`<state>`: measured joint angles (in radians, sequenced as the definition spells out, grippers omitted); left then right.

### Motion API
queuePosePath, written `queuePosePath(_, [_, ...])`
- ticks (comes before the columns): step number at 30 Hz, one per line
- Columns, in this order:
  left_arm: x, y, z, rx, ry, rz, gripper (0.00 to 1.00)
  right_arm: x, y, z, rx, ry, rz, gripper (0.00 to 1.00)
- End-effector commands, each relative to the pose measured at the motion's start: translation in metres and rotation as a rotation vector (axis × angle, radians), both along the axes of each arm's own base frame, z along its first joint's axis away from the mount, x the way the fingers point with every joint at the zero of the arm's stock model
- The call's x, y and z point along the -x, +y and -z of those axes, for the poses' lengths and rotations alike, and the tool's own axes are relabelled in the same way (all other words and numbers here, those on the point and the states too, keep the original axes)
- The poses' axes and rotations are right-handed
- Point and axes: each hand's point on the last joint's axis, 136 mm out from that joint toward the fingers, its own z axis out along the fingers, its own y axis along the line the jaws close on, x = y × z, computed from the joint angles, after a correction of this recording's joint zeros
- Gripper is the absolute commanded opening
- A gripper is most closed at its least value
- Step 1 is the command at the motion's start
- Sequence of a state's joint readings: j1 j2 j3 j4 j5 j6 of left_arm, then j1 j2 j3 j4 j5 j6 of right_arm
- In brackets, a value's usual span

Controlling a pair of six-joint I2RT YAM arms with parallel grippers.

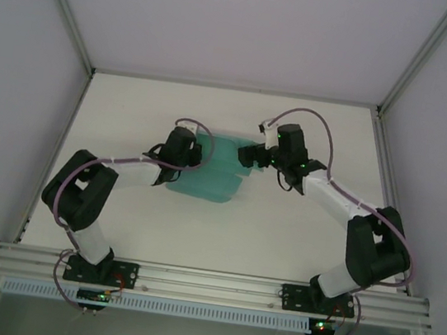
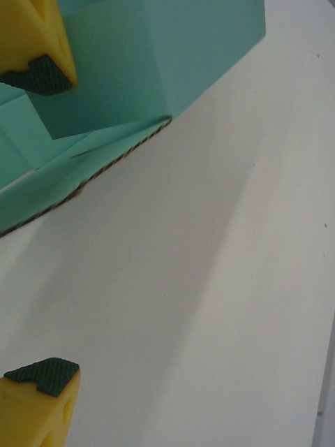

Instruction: Assemble paper box

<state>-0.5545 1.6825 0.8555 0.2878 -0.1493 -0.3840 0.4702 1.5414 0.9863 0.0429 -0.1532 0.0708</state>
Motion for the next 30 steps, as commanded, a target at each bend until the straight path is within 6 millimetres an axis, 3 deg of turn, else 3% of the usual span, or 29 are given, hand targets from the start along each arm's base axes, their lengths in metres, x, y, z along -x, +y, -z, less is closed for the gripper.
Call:
queuePosePath(1, [-0.002,-0.018,-0.031,0.033,-0.072,0.072,0.0,-0.018,0.009,-0.015,0.004,-0.083,0.031,0.99])
queuePosePath(5, [0.001,-0.02,-0.031,0.021,-0.074,0.073,0.0,-0.034,0.003,-0.02,0.083,-0.18,0.176,0.99])
queuePosePath(8, [0.001,-0.017,-0.033,0.021,-0.072,0.056,0.0,-0.033,-0.004,-0.025,0.146,-0.252,0.249,0.99])
queuePosePath(14, [-0.001,-0.01,-0.034,-0.003,-0.073,0.02,0.0,0.001,-0.024,-0.016,0.192,-0.194,0.239,0.99])
queuePosePath(23, [-0.003,-0.008,-0.044,0.014,-0.054,0.035,0.0,0.077,-0.056,0.047,0.2,0.164,0.137,0.99])
queuePosePath(26, [0.0,-0.009,-0.048,0.033,-0.042,0.053,0.0,0.084,-0.056,0.061,0.189,0.234,0.113,0.99])
queuePosePath(30, [0.002,-0.01,-0.048,0.028,-0.033,0.063,0.0,0.073,-0.052,0.06,0.173,0.22,0.12,0.99])
